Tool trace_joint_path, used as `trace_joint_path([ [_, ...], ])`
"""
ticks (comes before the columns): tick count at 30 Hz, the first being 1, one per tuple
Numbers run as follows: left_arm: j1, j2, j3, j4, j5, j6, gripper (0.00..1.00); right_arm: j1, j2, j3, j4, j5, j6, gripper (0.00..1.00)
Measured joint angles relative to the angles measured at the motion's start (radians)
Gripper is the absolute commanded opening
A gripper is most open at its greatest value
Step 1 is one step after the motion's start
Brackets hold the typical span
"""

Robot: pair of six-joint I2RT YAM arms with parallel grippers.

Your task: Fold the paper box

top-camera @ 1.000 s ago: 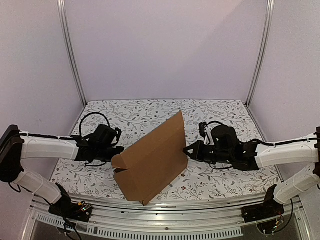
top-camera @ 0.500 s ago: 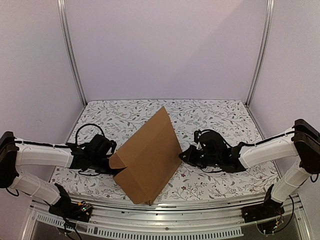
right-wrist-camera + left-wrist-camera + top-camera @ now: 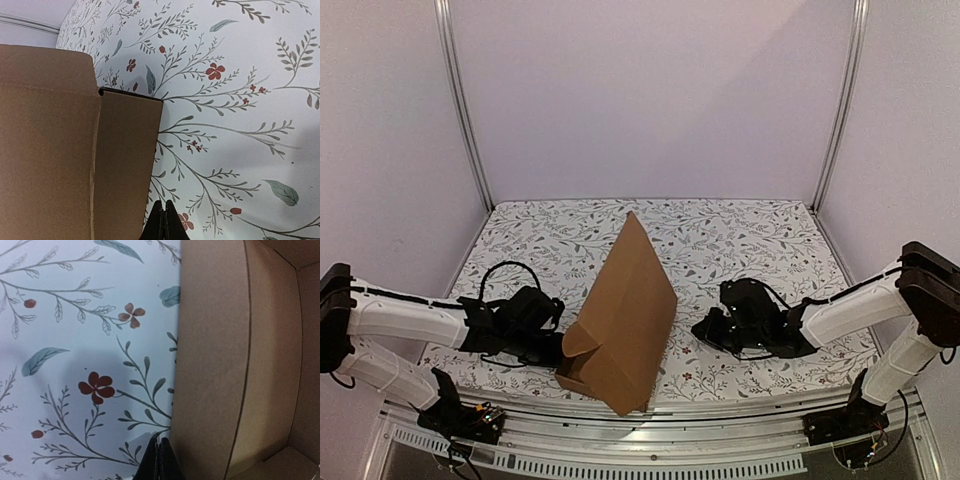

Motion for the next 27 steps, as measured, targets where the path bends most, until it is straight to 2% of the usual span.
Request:
trace_joint_path([
  [7, -0.067, 0.026, 0.000, 0.100, 0.049, -0.082, 0.00, -0.059, 0.005, 0.016, 0.021, -0.029, -0.020, 0.02],
  [12, -0.129, 0.112, 0.027, 0.202, 0.070, -0.136, 0.00, -0.144, -0.087, -0.059, -0.014, -0.030, -0.055, 0.03],
  [18, -0.179, 0.226, 0.120, 0.316, 0.077, -0.169, 0.00, -0.165, -0.323, -0.079, -0.216, 0.033, -0.146, 0.04],
  [27, -0.206, 0.520, 0.332, 0.538, 0.145, -0.199, 0.00, -0.204, -0.711, -0.032, -0.636, 0.193, -0.317, 0.10],
])
